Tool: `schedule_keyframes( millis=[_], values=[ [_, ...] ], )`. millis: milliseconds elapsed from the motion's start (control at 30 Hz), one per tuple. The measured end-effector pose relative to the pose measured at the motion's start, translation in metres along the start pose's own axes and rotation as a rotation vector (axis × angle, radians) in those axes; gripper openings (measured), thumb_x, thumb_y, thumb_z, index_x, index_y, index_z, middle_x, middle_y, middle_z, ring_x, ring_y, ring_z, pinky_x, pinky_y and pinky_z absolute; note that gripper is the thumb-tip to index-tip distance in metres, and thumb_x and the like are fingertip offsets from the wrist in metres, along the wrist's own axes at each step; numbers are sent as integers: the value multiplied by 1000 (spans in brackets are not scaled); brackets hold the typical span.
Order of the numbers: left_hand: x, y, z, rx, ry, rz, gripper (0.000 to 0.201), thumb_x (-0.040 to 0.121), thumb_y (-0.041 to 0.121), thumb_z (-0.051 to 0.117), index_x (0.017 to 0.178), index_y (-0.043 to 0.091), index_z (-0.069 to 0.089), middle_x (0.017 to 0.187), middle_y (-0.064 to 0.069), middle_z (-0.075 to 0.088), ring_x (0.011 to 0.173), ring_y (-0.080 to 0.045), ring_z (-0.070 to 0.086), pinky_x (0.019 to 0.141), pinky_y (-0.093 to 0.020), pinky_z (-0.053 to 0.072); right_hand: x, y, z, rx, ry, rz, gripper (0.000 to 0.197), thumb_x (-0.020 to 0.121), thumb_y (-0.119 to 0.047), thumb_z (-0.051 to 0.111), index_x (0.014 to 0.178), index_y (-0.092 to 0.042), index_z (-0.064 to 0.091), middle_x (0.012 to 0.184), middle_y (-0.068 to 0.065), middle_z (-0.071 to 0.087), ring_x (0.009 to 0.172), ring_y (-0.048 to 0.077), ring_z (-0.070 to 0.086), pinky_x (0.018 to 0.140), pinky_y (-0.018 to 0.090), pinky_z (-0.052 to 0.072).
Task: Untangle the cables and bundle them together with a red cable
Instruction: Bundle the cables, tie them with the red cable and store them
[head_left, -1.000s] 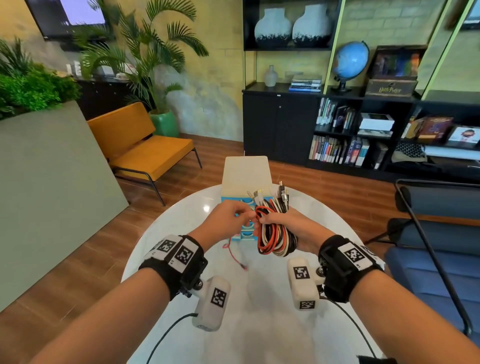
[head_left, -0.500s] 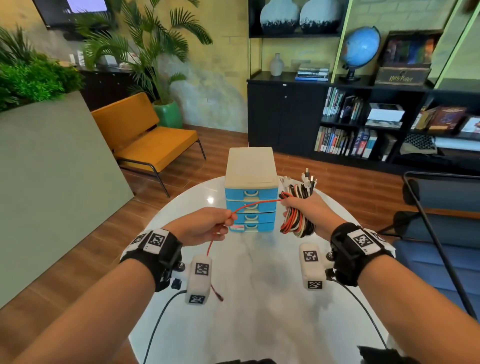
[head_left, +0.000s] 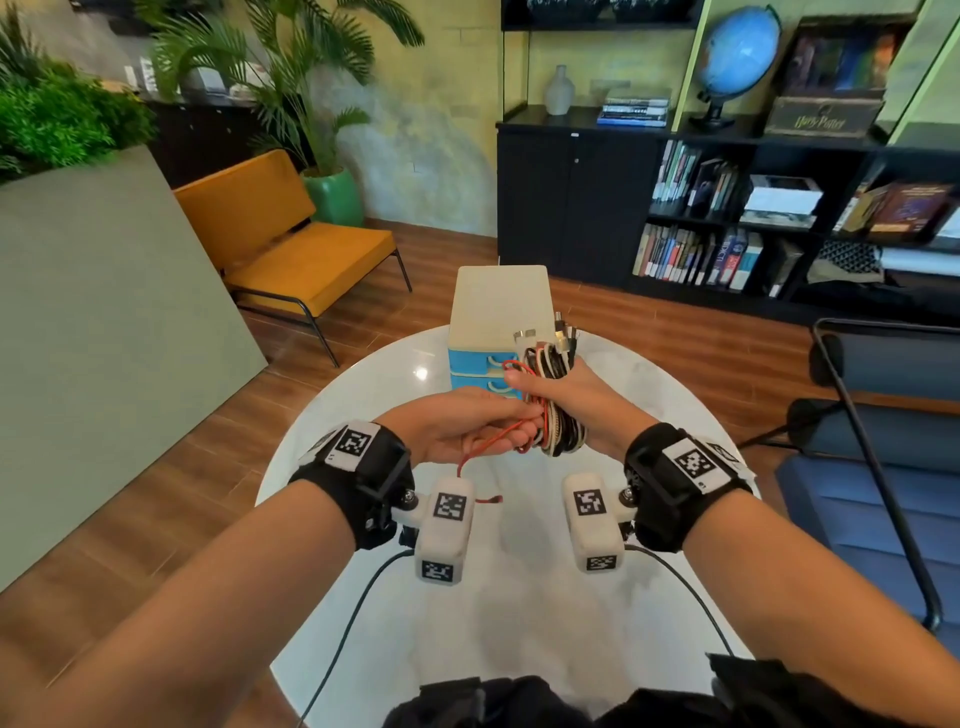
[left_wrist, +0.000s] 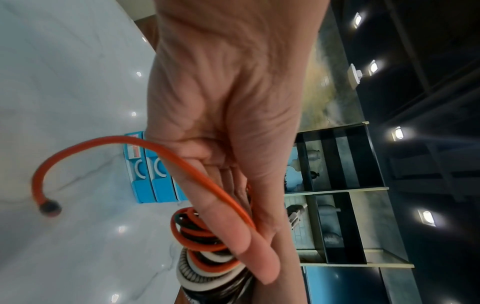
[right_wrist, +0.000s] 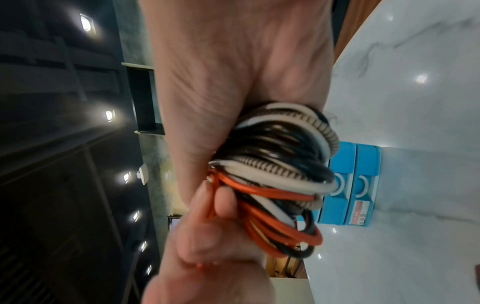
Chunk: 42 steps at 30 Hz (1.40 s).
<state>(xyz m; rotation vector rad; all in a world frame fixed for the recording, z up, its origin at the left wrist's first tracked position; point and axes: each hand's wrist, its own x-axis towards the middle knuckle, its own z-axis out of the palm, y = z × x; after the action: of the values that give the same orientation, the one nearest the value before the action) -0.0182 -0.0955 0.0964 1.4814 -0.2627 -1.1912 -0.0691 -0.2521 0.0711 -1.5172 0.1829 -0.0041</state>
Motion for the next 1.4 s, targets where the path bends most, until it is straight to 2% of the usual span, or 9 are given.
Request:
schedule_keyframes(
  millis=[133, 267, 400, 600, 700, 833, 1067, 1300, 1400],
  values=[
    [-2, 0, 0, 129, -44, 6, 18, 92, 30, 60, 82, 15, 63, 61, 3, 57, 43, -3, 48, 43, -9, 42, 1, 2, -1, -27, 112, 1, 44, 84, -6, 71, 126, -14, 60, 115, 5, 72, 100, 17, 72, 87, 38, 58],
    [-6, -14, -22, 138, -187, -54, 28, 97, 38, 46, 78, 18, 51, 56, 7, 37, 45, -4, 26, 46, -13, 27, -2, -12, -24, 191, 312, 9, 17, 90, -5, 61, 107, -6, 60, 79, 5, 71, 66, 13, 71, 60, 29, 59],
    [-10, -31, -51, 306, -164, -86, 30, 101, 35, 38, 78, 19, 50, 62, 7, 41, 57, -10, 27, 58, -21, 28, -4, -19, -51, 294, 333, 56, 32, 89, -16, 64, 117, -2, 57, 92, 14, 66, 78, 22, 71, 73, 37, 60],
    [-6, -7, -45, 778, 256, 177, 26, 97, 27, 51, 103, 6, 64, 82, 8, 58, 71, -6, 47, 63, -13, 39, -11, -20, -43, 185, 107, 195, 15, 91, -10, 60, 102, 0, 62, 81, 13, 70, 70, 19, 71, 62, 30, 58],
    [1, 7, -34, 804, 395, 329, 18, 95, 22, 55, 97, 7, 64, 102, 0, 65, 81, -5, 55, 60, -12, 41, -10, -16, -29, 94, 41, 205, 8, 90, -8, 61, 96, -3, 64, 81, 12, 73, 75, 21, 73, 70, 33, 60],
    [8, 9, -21, 772, 445, 399, 15, 93, 24, 58, 88, 12, 65, 103, -8, 68, 88, -17, 62, 69, -20, 49, -10, -15, -13, 39, -5, 145, 30, 87, -9, 67, 117, -10, 63, 100, 15, 75, 90, 26, 73, 78, 35, 58],
    [12, 1, -7, 511, 517, 436, 19, 91, 25, 62, 94, 8, 70, 74, 1, 68, 55, 4, 63, 52, -6, 47, -10, -2, 5, 22, 71, 104, 36, 83, -8, 68, 118, -16, 63, 100, 15, 74, 95, 29, 72, 89, 44, 57],
    [2, -1, -19, 884, 573, 579, 21, 97, 22, 50, 118, 25, 49, 124, 6, 54, 99, -4, 56, 68, -6, 47, -11, -8, -2, -51, 126, 202, 22, 85, -7, 64, 107, -4, 66, 77, 11, 74, 69, 19, 71, 76, 36, 58],
    [-4, 0, -25, 1377, 441, 705, 62, 90, 22, 61, 143, 29, 30, 153, 8, 27, 138, -11, 30, 109, -23, 28, -9, -14, -2, -129, 118, 254, 21, 83, -11, 65, 100, 0, 68, 82, 15, 72, 70, 21, 69, 74, 33, 58]
  ],
)
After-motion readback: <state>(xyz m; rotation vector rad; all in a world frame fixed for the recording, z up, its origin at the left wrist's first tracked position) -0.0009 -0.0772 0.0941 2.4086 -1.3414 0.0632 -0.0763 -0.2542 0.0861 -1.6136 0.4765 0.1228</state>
